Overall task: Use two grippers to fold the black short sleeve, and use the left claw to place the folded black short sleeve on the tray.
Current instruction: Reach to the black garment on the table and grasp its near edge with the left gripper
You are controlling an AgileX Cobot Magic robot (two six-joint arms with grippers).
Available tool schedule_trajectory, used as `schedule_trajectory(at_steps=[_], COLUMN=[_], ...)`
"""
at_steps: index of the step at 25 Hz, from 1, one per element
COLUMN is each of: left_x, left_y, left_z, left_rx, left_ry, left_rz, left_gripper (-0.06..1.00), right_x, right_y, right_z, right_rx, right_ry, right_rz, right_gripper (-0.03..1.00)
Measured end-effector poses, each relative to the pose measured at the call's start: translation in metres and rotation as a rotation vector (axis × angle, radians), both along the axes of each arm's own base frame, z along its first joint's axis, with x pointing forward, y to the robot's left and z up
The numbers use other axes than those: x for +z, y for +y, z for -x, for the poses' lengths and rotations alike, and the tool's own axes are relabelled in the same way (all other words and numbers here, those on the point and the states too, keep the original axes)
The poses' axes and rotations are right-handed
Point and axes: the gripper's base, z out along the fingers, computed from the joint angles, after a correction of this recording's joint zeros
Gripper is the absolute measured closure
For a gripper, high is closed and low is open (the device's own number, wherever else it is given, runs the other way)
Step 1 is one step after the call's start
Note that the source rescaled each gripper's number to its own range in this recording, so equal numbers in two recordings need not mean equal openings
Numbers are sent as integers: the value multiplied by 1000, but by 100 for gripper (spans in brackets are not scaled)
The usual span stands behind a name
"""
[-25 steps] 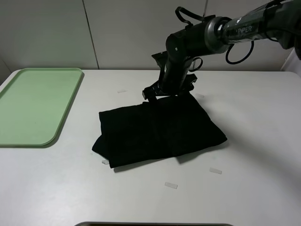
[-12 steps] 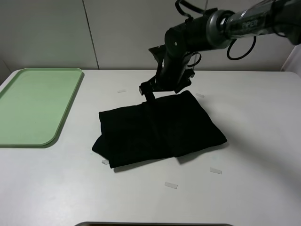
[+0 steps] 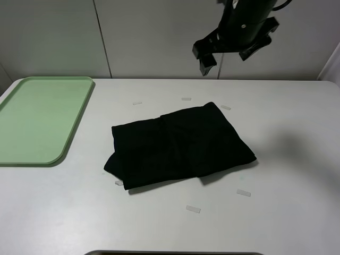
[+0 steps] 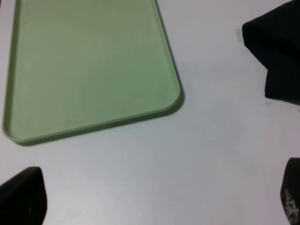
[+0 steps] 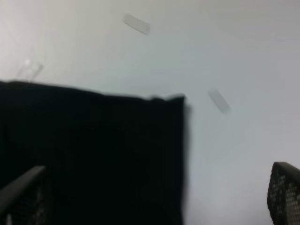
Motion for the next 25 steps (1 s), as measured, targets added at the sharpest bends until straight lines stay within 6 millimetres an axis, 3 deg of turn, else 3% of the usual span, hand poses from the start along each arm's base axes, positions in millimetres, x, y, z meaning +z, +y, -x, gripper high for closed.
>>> schedule_trajectory(at_steps=[5,17,21,25], left_x=[0,0,0,0], left_y=[0,0,0,0], left_z=[0,0,0,0], left_rx=[-1,-1,-1,-1], left_ry=[-5,-5,-5,-5], left_rz=[1,1,1,1], left_gripper=[-6,-6,-6,-6], right_x=[30,83,88,81], right_y=[-39,-127,-156,-179], right_z=[51,225,281,326], right_rx=[-34,-39,-46,-51], right_ry=[-40,-342,-467,-559], right_rz=[-36,-218,-289,-351], right_gripper=[-3,-3,-3,-3])
